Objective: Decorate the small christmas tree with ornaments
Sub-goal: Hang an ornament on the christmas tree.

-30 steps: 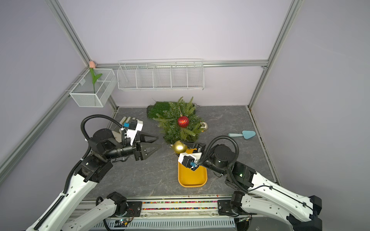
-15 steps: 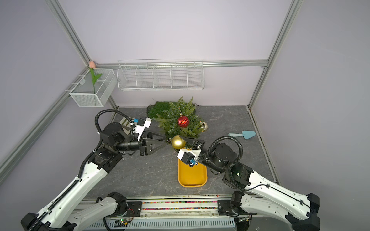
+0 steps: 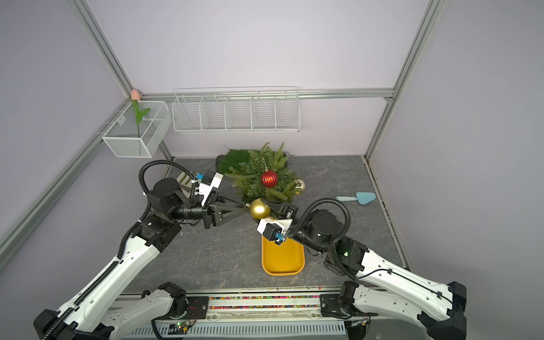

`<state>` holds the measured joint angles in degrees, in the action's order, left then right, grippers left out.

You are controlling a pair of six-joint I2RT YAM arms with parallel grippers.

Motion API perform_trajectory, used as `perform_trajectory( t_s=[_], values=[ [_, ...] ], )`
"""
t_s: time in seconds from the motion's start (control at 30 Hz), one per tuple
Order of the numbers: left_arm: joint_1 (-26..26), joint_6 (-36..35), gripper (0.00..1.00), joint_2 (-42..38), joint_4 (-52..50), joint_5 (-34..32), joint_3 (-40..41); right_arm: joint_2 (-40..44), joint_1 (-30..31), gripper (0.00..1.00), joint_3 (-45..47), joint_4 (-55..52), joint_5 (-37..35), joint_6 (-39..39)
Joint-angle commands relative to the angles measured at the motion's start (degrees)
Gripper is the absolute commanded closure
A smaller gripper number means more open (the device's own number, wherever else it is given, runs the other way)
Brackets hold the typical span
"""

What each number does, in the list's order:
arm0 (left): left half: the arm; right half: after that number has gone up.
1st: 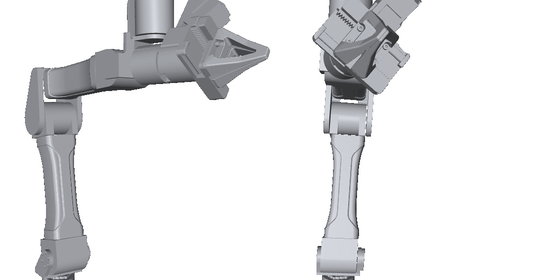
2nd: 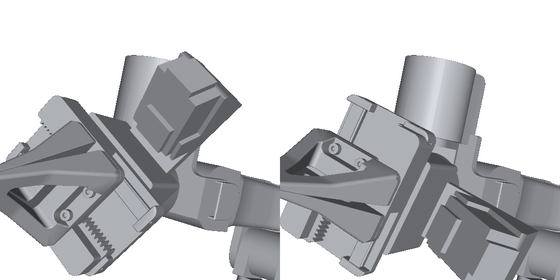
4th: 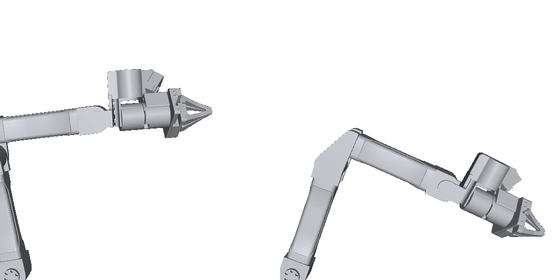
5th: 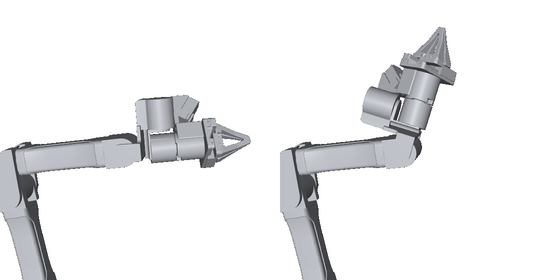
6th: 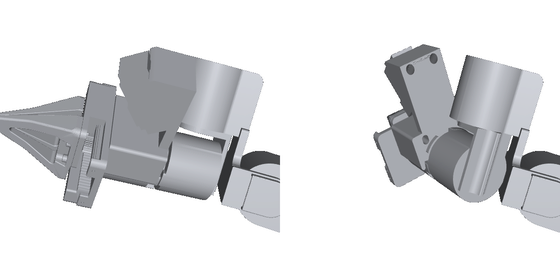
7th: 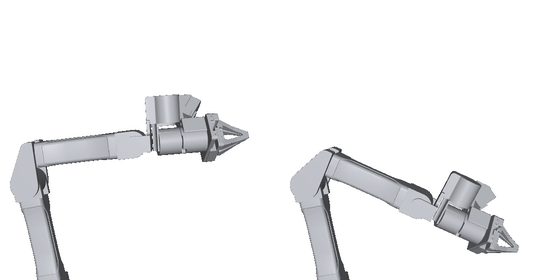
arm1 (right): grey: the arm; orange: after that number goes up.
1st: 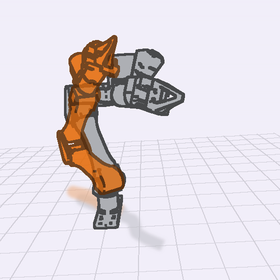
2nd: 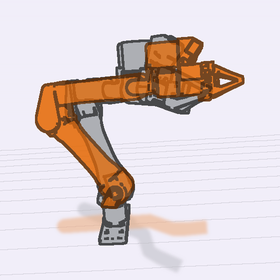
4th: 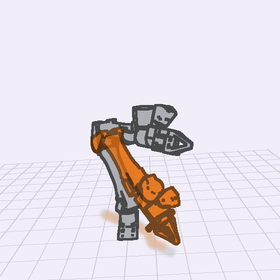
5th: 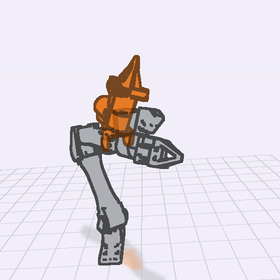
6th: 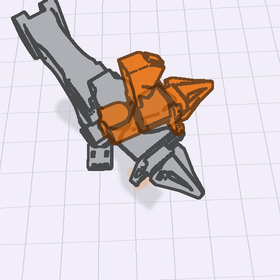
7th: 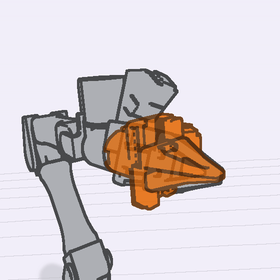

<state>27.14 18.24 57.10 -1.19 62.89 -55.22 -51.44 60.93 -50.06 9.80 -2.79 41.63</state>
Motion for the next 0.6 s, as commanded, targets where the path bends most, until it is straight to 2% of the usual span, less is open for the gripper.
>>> perform_trajectory(
  t_s=[0.0, 0.1, 0.2, 0.37, 0.57],
  values=[
    [-3.2, -0.9, 0.48, -3.6, -1.6, -5.9, -1.5, -1.0, -0.4, 0.52, -2.8, 2.2, -0.3, 0.9],
    [-6.4, -1.6, 0.42, -8.0, -1.5, -11.7, -0.4, -2.9, -0.9, 0.53, -4.2, 2.9, -0.4, 0.8],
    [-8.2, -5.2, 0.39, -11.7, -3.7, -19.0, 0.6, -5.2, -1.8, 0.54, -5.8, 3.9, 0.2, 0.5],
    [-8.6, -10.6, 0.35, -16.4, -5.7, -29.4, 3.3, -8.9, -3.5, 0.54, -8.6, 5.2, 2.4, 0.0],
    [-8.6, -14.9, 0.34, -19.2, -6.1, -36.5, 6.2, -12.6, -4.7, 0.54, -12.1, 4.4, 4.3, 0.1]
  ],
)
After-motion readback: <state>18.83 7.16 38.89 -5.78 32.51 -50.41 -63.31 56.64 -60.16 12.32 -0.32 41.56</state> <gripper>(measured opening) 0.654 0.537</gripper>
